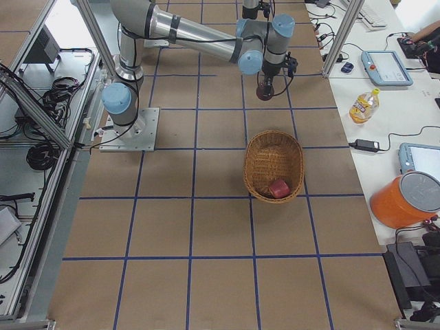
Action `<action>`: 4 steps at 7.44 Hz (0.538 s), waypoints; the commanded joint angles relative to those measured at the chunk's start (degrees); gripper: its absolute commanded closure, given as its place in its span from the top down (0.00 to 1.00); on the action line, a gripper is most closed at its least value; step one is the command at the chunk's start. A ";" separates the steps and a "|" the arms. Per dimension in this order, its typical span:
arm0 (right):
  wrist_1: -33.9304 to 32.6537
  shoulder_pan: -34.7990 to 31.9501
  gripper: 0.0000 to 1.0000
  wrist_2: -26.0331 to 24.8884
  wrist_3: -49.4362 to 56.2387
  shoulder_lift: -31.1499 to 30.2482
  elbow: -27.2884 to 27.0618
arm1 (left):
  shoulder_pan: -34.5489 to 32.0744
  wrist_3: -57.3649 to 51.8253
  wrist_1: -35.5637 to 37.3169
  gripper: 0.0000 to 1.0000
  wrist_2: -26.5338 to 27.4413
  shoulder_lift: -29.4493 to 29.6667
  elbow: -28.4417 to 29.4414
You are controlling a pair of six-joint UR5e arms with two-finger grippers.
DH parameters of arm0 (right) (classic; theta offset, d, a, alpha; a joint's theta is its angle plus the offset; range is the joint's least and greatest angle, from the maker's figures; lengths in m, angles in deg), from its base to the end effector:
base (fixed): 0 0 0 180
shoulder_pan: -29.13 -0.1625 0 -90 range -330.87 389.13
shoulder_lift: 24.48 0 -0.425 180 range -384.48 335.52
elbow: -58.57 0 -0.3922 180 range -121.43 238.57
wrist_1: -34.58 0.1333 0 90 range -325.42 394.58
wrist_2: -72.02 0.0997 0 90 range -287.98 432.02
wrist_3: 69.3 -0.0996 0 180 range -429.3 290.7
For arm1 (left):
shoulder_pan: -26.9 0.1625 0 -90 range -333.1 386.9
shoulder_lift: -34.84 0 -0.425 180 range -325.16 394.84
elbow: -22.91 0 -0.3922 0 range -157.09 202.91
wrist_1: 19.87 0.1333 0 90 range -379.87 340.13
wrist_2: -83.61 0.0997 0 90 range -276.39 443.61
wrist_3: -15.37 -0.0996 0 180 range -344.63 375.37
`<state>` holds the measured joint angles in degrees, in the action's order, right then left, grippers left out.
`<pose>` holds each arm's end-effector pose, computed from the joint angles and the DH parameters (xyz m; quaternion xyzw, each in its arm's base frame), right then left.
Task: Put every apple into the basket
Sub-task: 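Carry dark apple to basket with right while left carries green apple centerward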
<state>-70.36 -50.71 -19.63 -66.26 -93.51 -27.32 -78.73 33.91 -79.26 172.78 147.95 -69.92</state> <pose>0.0184 -0.6370 0.3428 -0.0618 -0.9978 -0.0183 0.0124 -0.2987 -0.5675 0.2907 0.0251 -0.9988 0.0368 0.0189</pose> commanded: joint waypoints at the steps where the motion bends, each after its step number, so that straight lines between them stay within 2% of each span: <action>1: -1.14 8.79 0.00 -2.03 12.73 0.82 -0.07 | -6.50 7.53 12.30 0.45 0.30 4.20 -2.52; 3: -7.18 13.89 0.00 -6.07 20.91 4.06 -0.24 | -7.05 9.05 14.99 0.45 0.13 8.33 -2.53; 4: -8.17 16.10 0.00 -6.17 24.08 4.78 -0.16 | -7.23 8.36 16.48 0.60 0.39 9.39 -2.53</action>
<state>-76.31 -37.81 -24.82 -46.91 -90.09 -27.49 -85.51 42.37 -64.87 172.95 155.48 -72.35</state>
